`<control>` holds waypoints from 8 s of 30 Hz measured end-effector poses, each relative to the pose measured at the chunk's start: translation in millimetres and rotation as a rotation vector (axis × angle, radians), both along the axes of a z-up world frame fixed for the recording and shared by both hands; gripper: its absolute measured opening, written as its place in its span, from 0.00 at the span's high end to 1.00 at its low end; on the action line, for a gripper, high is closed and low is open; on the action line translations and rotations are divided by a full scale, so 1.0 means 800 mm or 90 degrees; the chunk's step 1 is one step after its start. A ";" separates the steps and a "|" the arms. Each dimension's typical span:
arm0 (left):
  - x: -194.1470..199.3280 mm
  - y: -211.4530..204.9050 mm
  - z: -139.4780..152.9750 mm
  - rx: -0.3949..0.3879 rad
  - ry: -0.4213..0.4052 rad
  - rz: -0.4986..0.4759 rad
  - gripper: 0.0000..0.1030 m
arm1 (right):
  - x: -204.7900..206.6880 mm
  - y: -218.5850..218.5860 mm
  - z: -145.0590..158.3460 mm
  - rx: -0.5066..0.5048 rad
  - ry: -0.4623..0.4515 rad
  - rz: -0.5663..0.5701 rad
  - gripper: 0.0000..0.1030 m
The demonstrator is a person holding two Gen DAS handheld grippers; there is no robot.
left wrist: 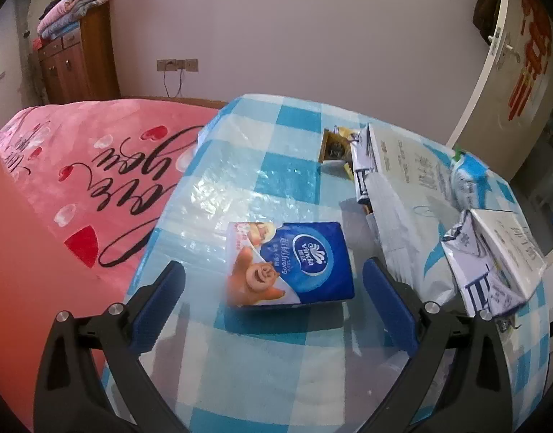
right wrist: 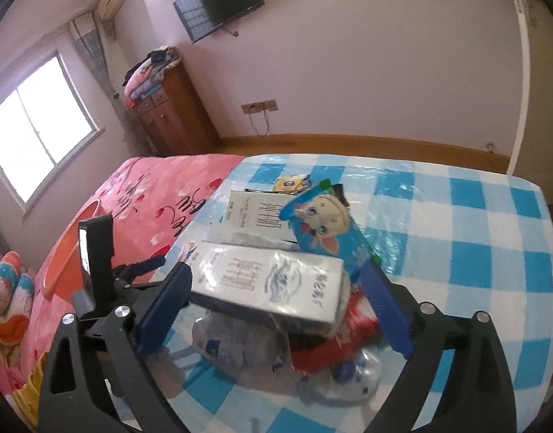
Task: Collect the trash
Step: 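Grasp the blue tissue pack with the left tool while the right tool grasps a milk carton, then lift the tissue pack with the left tool while the right tool lifts the carton, then carry both items over the orange bucket and open both tools to drop them, then move both tools back to the trash pile on the table, then grasp the white wet-wipe pack with the left tool while the right tool grasps the red snack bag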
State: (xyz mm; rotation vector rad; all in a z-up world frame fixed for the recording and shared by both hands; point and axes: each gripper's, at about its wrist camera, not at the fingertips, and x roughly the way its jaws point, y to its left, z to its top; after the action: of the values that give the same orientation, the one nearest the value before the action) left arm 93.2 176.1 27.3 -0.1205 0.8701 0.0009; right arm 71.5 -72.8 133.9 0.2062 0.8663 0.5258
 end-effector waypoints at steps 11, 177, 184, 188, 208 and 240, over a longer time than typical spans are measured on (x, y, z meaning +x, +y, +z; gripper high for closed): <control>0.002 -0.009 -0.005 -0.023 0.019 -0.004 0.32 | 0.032 0.020 -0.051 -0.041 0.070 0.005 0.09; -0.291 0.039 0.122 0.024 -0.272 -0.011 0.10 | -0.201 0.069 0.020 0.089 -0.249 -0.057 0.05; -0.281 0.006 0.108 0.036 -0.253 -0.033 0.10 | -0.195 0.032 0.011 0.095 -0.230 -0.081 0.05; -0.274 -0.011 0.102 0.045 -0.238 -0.048 0.10 | -0.191 0.010 0.002 0.097 -0.220 -0.101 0.05; -0.155 -0.116 0.094 0.106 -0.144 -0.285 0.10 | -0.135 -0.125 -0.094 0.230 0.024 -0.219 0.05; -0.021 -0.184 0.014 0.202 0.071 -0.439 0.28 | -0.086 -0.157 -0.125 0.320 0.093 -0.188 0.05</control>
State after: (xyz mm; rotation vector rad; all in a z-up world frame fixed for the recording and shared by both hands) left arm 76.5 29.2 38.6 0.4839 0.9769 -0.5000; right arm 2.9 -198.1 34.2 0.8269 0.8146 0.4462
